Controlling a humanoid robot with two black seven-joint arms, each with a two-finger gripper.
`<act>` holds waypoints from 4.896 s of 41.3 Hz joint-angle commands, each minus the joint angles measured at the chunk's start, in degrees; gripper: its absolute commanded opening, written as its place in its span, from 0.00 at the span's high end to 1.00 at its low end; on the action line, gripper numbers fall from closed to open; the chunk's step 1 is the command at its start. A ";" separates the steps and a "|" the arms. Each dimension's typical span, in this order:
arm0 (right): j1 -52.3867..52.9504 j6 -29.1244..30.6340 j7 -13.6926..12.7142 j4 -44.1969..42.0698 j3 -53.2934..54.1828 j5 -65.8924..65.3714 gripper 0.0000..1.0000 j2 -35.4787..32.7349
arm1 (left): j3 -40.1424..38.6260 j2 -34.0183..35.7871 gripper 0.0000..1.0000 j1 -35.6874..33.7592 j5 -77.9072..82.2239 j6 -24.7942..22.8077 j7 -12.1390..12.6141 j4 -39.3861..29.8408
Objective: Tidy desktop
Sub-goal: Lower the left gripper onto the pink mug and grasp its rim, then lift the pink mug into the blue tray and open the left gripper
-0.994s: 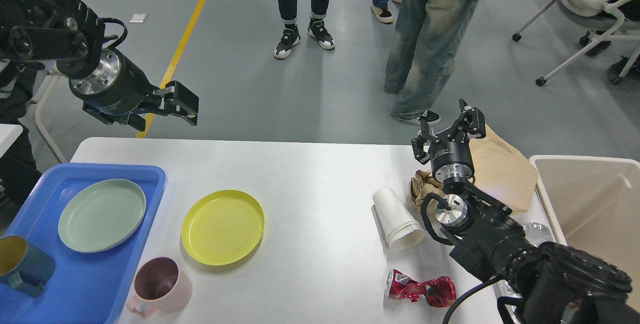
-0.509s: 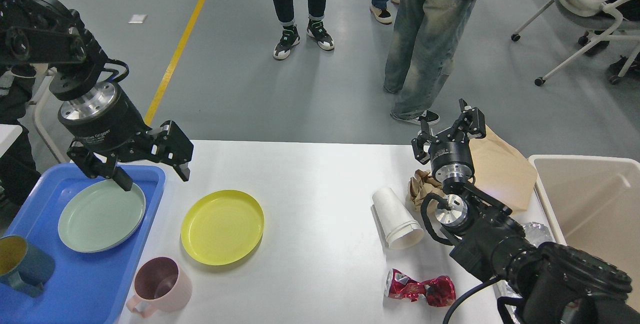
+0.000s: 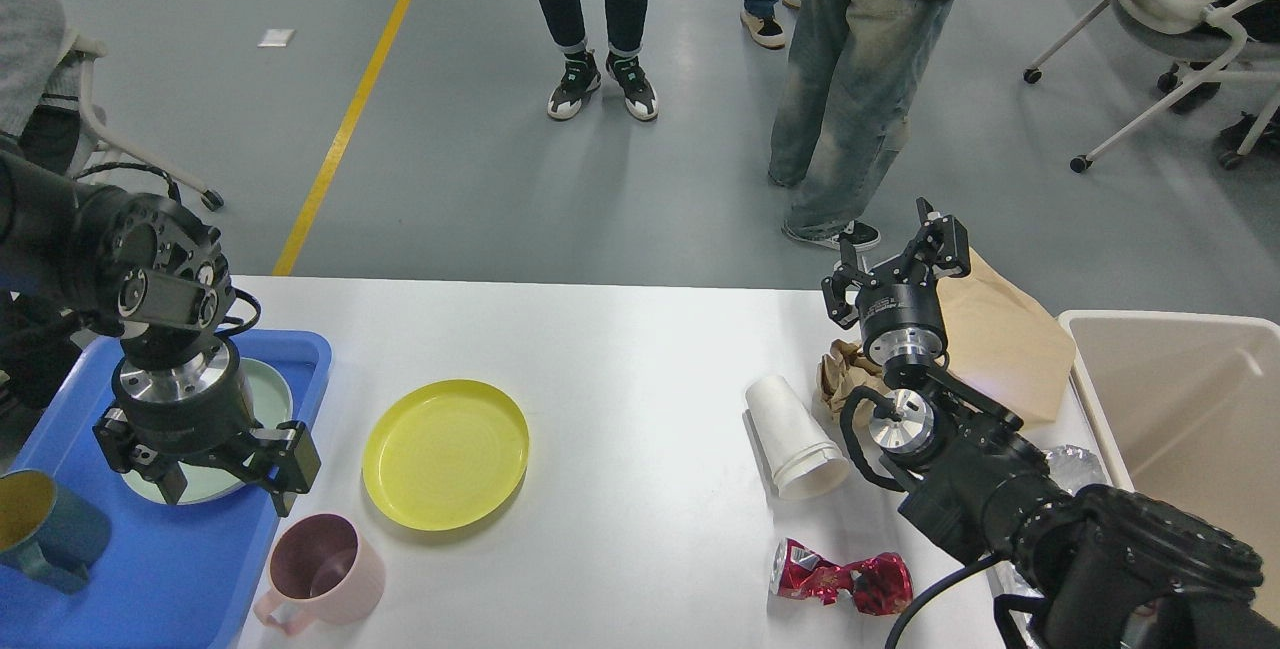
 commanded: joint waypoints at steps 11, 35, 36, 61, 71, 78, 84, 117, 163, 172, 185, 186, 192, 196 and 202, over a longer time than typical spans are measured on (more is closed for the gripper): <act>0.00 0.00 0.00 0.05 0.00 0.00 0.00 0.01 | -0.41 -0.14 0.08 6.24 -0.09 9.85 1.88 -1.33; -0.08 0.00 0.00 -0.04 0.00 0.00 0.00 0.00 | -2.61 1.62 0.08 15.56 -3.34 23.39 1.79 -1.06; -0.08 0.00 0.00 -0.04 0.00 0.00 0.00 -0.08 | -2.61 1.62 0.08 15.82 -3.34 23.48 1.79 -1.06; -0.08 0.00 0.00 -0.04 0.00 0.00 0.00 -0.08 | -6.12 1.62 0.33 22.51 -3.78 33.94 1.70 -0.71; -0.08 0.00 0.00 0.05 0.00 0.00 0.00 0.01 | -6.21 1.36 0.86 22.77 -3.69 33.76 1.88 -0.71; -0.08 0.00 0.00 -0.04 0.00 0.00 0.00 -0.08 | -5.95 1.36 1.00 22.68 -3.60 33.68 1.70 -0.71; -0.08 0.00 0.00 -0.04 0.00 0.00 0.00 0.01 | -5.77 1.53 1.00 22.51 -3.52 33.50 1.44 -0.71; -0.08 0.00 0.00 -0.04 0.00 0.00 0.00 -0.08 | -3.23 12.17 1.00 -8.42 5.44 -12.80 -5.85 -0.09; -0.08 0.00 0.00 -0.04 0.00 0.00 0.00 -0.08 | -0.41 18.32 1.00 18.20 12.92 14.68 -4.80 12.74; -0.08 0.00 0.00 -0.04 0.00 0.00 0.00 -0.08 | -0.67 18.06 1.00 21.27 12.83 18.03 -4.71 12.83; -0.08 0.00 0.00 -0.04 0.00 0.00 0.00 0.00 | -2.70 18.23 0.71 23.21 12.74 18.21 -4.71 13.35; 0.00 0.00 0.00 -0.04 0.00 0.00 0.00 -0.08 | -2.70 18.23 0.67 23.21 12.74 18.21 -4.71 13.53; 0.00 0.00 0.00 -0.04 0.00 0.00 0.00 -0.08 | -2.61 18.58 0.42 23.21 12.66 18.12 -4.71 13.70; 0.01 0.00 0.00 -0.04 0.00 0.00 0.00 -0.08 | -2.43 19.11 0.17 22.68 12.22 17.86 -4.80 13.70; 0.01 0.00 0.00 0.05 0.00 0.00 0.00 0.01 | -1.73 22.97 0.04 19.35 12.39 14.88 -5.15 14.67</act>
